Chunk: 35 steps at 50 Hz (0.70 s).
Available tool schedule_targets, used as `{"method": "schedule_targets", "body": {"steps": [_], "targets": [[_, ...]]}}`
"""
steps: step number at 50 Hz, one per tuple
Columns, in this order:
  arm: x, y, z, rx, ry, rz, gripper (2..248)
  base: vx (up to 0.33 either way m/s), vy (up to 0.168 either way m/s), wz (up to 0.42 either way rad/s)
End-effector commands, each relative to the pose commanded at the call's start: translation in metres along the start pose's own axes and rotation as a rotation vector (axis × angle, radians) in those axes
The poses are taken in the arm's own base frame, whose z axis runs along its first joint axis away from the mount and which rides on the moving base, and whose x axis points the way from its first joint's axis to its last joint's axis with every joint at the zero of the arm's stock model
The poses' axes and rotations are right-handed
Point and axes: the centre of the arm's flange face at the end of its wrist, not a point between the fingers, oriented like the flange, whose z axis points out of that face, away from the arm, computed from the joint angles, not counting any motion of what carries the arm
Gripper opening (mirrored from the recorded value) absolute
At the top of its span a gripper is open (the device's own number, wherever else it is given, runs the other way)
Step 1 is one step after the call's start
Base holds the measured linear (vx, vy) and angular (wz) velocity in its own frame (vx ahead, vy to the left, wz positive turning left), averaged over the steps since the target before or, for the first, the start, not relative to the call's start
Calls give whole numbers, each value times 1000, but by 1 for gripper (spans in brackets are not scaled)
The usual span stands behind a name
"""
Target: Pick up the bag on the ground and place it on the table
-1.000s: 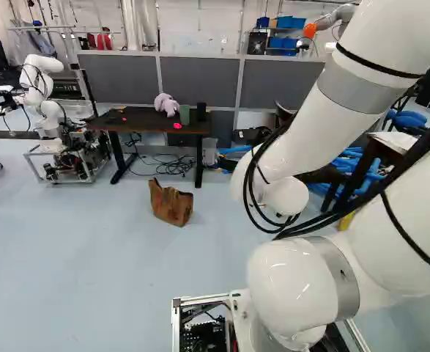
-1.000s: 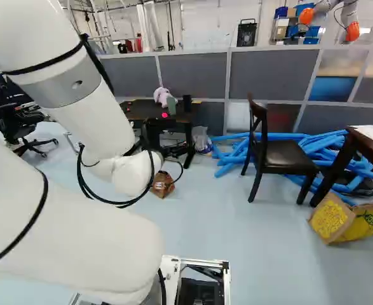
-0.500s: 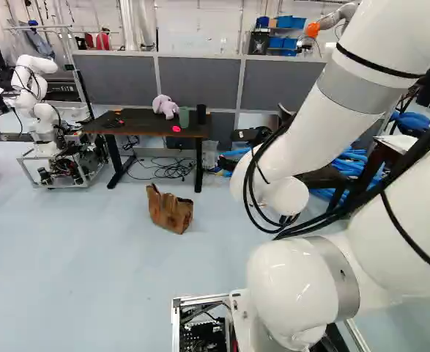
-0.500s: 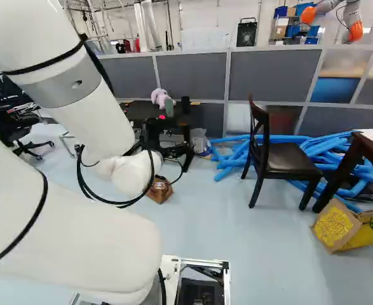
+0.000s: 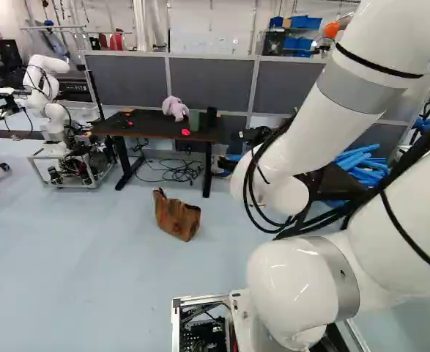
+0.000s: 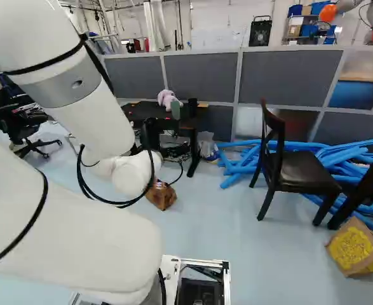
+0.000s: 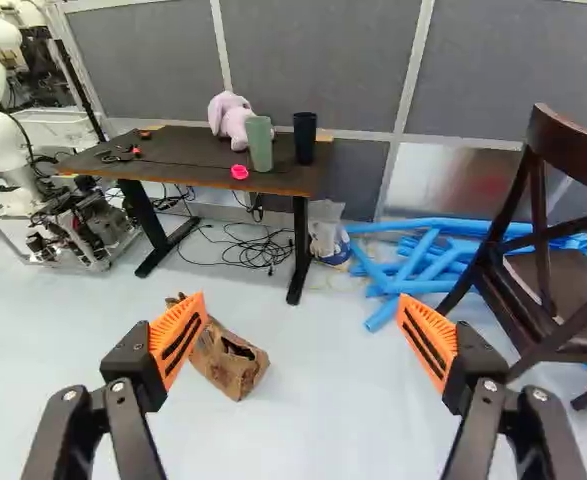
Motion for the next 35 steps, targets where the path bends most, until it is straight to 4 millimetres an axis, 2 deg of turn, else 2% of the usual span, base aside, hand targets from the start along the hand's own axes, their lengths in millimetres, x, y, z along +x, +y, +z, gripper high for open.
{"method": "schedule_targets", "body": {"steps": [35], "targets": [[0,0,0,0,0,0,247,163,47,212]]}}
